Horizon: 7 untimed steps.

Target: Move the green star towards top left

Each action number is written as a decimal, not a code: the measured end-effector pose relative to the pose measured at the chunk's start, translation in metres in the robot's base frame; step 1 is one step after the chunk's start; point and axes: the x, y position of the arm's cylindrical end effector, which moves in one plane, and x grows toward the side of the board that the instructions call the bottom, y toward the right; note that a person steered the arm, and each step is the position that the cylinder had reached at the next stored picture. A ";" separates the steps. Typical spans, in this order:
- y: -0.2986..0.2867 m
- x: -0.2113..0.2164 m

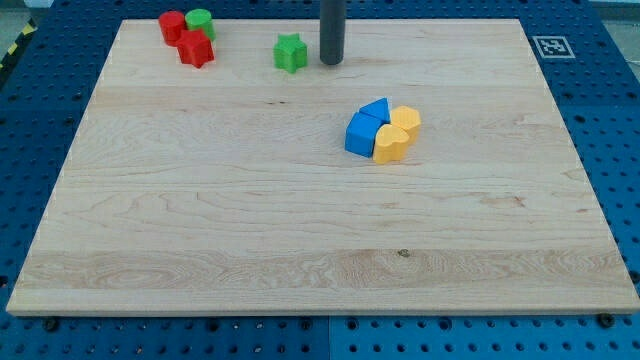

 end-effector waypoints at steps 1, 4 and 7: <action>-0.019 0.005; 0.000 -0.010; -0.027 -0.011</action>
